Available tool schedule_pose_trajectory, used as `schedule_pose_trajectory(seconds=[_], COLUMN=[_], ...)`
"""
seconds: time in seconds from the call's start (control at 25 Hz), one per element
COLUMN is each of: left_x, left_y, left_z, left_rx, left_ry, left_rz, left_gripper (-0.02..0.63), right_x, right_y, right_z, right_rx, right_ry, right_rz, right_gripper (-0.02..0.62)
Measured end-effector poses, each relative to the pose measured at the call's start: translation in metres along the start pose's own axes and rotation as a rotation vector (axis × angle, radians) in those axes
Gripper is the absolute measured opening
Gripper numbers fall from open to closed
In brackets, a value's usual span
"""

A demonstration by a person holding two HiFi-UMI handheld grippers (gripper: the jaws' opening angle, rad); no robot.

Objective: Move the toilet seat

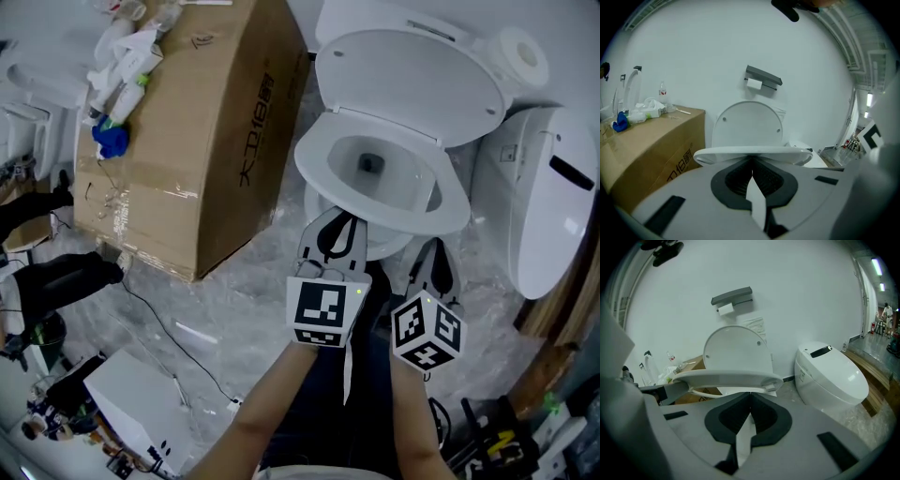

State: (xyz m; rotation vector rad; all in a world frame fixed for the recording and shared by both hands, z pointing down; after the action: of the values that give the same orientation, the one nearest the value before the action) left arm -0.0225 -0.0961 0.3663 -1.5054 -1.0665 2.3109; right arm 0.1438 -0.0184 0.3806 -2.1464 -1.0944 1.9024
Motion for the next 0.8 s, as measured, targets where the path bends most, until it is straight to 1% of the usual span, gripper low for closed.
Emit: schedule_pose_trajectory(seconds=[0.16, 0.44, 0.8], left_x=[-0.005, -0.014, -0.031], left_y=[0.017, 0.045, 0.082], left_z=[-0.001, 0.002, 0.005], left_rx=[-0.016, -0.045, -0.075], left_ry=[0.002, -0.011, -0.021], left_rz=[-0.031, -0.061, -0.095], left_gripper=[0.015, 0.015, 0.015], right_x=[-0.008, -0.019, -0.030], right_y=[0.017, 0.054, 0.076], right_z=[0.009, 0.018, 0.020], right_rx=[0.012, 0.021, 0.008], right_ry=[0.041, 0.065, 0.080], right_rz=[-0.013, -0.073, -0.085], right_gripper=[0.017, 0.017, 0.017])
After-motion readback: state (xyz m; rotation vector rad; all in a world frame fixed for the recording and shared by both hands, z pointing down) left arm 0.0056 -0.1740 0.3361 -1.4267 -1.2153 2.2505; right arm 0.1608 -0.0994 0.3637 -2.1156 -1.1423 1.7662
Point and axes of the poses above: the fingertips, and each gripper's own axes: x backward along the fingers, z to its left, y out of its top, the point moved 9 cm from there along x, backward along the fingers, and after that the axes turned 15 degrees about z, right-handed, at the moved point
